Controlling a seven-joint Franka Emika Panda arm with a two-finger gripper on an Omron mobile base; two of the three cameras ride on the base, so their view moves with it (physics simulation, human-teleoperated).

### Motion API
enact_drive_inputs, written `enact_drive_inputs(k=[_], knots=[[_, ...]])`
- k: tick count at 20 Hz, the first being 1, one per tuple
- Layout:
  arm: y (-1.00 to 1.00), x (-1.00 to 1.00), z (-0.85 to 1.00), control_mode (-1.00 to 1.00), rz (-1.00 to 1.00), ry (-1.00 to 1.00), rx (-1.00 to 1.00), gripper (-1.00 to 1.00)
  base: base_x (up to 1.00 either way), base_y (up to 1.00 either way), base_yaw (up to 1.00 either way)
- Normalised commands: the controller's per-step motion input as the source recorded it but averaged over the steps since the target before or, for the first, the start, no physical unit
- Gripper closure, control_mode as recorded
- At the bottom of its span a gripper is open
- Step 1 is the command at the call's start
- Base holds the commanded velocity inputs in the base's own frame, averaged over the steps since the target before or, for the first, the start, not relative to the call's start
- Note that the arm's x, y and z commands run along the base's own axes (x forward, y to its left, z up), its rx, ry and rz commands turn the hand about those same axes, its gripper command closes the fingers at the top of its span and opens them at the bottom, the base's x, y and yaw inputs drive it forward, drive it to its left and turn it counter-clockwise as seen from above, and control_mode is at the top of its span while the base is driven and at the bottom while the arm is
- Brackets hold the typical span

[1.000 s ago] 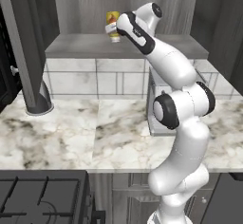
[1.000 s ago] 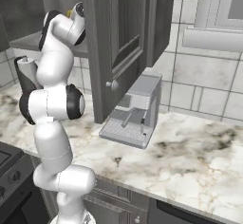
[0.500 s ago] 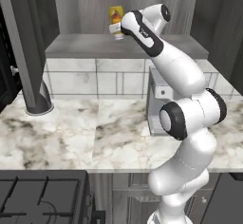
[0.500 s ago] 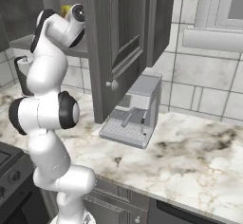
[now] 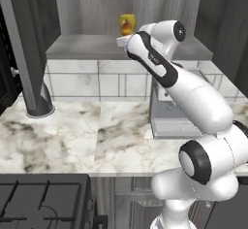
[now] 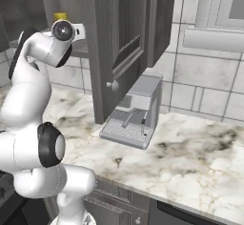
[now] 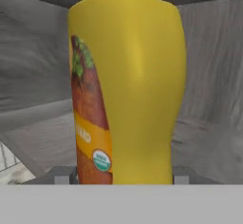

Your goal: Move the mustard and condiment bottle from the cabinet to the dining counter.

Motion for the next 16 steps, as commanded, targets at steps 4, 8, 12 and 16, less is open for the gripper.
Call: enact_drive_inputs(k=[4, 8, 12, 16], knots=[[0.00, -0.91, 0.18, -1.00, -0.34, 0.04, 0.00, 1.00, 0.00, 0.00, 0.00], [0.00, -0.88, 0.18, -1.00, -0.30, -0.01, 0.00, 1.00, 0.00, 0.00, 0.00], [0.00, -0.69, 0.36, -1.00, -0.23, -0.13, 0.00, 1.00, 0.00, 0.00, 0.00], [-0.17, -0.48, 0.35, -1.00, -0.13, -0.09, 0.00, 1.00, 0.00, 0.00, 0.00]])
